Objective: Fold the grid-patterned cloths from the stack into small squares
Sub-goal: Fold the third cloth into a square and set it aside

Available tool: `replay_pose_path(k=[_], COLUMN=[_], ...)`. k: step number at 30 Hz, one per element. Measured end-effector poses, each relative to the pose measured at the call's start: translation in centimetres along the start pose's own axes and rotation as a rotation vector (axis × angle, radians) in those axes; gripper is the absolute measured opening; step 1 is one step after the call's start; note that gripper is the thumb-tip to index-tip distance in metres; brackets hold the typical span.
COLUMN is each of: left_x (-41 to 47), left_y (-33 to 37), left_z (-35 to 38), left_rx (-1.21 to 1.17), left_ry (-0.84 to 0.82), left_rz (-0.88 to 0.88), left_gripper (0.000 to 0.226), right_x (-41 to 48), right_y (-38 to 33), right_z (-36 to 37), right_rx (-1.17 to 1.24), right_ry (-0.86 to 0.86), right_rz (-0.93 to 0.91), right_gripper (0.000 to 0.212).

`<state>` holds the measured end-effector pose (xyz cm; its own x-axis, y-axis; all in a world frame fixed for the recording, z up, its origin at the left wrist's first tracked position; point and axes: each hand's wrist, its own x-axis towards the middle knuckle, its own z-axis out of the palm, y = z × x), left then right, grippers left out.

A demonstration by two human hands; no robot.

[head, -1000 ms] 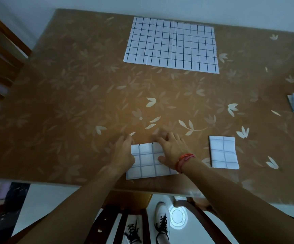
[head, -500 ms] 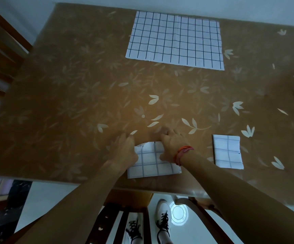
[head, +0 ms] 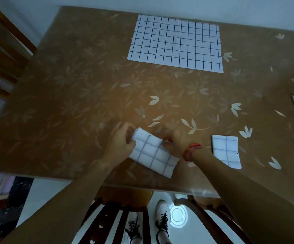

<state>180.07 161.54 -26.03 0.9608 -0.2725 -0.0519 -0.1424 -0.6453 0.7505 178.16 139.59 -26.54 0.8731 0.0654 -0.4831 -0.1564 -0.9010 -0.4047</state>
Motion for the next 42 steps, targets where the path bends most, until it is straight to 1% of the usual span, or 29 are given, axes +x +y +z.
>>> replay_pose_path(k=[2,4,5,6,7,8,9,10,11,13,15,17,19,21,22,24,25,27,28,29,32,35,36,38,40,42], left_x=[-0.7,-2.1,-2.9,-3.8,-4.7,-5.7,-6.5,-7.2,-7.8,-8.3,-8.4,-8.5,-8.5,-8.6,-8.7,-9.0,-9.1,-9.1,-9.0,-8.9,-8.5,-8.1,-8.0,-7.9,-7.6,-7.3], left_y=[-0.4,-0.9,-1.2,-1.6,-2.1,-2.4,-2.7,-2.8,-2.9,-2.8,-2.6,-2.4,-2.5,-3.0,-3.2,-3.5,-3.6,-3.5,-3.5,-3.5,-3.4,-3.3,-3.3,-3.2,-3.0,-3.1], left_z=[0.0,0.2,0.5,0.9,1.4,2.0,2.6,3.2,3.8,4.6,4.9,5.1,5.3,5.3,5.4,5.4,5.4,5.3,5.3,5.2,5.2,5.2,5.2,5.1,5.1,5.1], left_rx=[0.079,0.125,0.144,0.176,0.219,0.255,0.27,0.27,0.272,0.291,0.315,0.346,0.39,0.41,0.404,0.38,0.369,0.343,0.336,0.333,0.308,0.233,0.211,0.172,0.148,0.129], left_ry=[0.09,0.12,0.096,0.054,0.004,-0.043,-0.08,-0.108,-0.125,-0.131,-0.113,-0.088,-0.076,-0.07,-0.067,-0.063,-0.057,-0.052,-0.054,-0.055,-0.046,-0.002,0.003,0.01,0.003,-0.007], left_rz=[0.044,0.112,0.144,0.174,0.2,0.224,0.246,0.267,0.28,0.277,0.275,0.303,0.349,0.374,0.373,0.35,0.339,0.311,0.297,0.286,0.251,0.192,0.168,0.112,0.058,0.015], left_gripper=[0.031,0.034,0.038,0.041,0.043,0.044,0.045,0.045,0.045,0.044,0.042,0.039,0.035,0.032,0.033,0.034,0.032,0.029,0.027,0.027,0.027,0.021,0.021,0.021,0.023,0.025], right_x=[-0.6,-1.6,-2.0,-2.6,-3.1,-3.1,-3.3,-3.5,-3.6,-4.2,-5.0,-5.3,-5.7,-5.9,-6.1,-6.7,-7.0,-7.6,-7.5,-7.7,-7.4,-7.8,-8.2,-8.3,-8.0,-7.4], right_y=[0.5,0.9,1.3,1.4,1.4,1.7,1.8,2.0,2.3,2.4,2.3,2.4,2.5,2.9,3.1,3.3,3.4,3.5,4.6,5.5,7.5,4.4,3.0,2.5,2.7,3.3], right_z=[0.1,0.0,0.2,0.6,0.9,1.5,2.0,2.5,3.1,4.1,4.9,5.6,6.1,6.4,6.3,5.9,5.8,5.6,6.4,6.8,9.0,6.9,5.9,5.7,6.0,6.8], right_rx=[0.178,0.345,0.415,0.473,0.524,0.632,0.791,0.887,0.951,1.072,1.115,1.149,1.193,1.198,1.192,1.169,1.148,1.054,0.993,0.915,0.636,0.306,0.276,0.251,0.192,0.218], right_ry=[0.043,0.023,-0.036,-0.122,-0.137,-0.093,0.0,0.063,0.083,0.047,0.028,0.01,0.028,0.056,0.067,0.024,-0.022,-0.062,-0.086,-0.084,-0.111,0.042,0.07,0.119,0.134,0.183], right_rz=[0.059,0.174,0.221,0.284,0.338,0.372,0.401,0.442,0.467,0.524,0.545,0.54,0.5,0.472,0.472,0.447,0.407,0.367,0.343,0.301,0.295,0.082,0.039,-0.036,-0.041,-0.064], right_gripper=[0.022,0.014,0.013,0.017,0.022,0.022,0.02,0.018,0.02,0.026,0.025,0.026,0.033,0.038,0.036,0.034,0.04,0.053,0.054,0.051,0.028,0.034,0.036,0.039,0.037,0.032])
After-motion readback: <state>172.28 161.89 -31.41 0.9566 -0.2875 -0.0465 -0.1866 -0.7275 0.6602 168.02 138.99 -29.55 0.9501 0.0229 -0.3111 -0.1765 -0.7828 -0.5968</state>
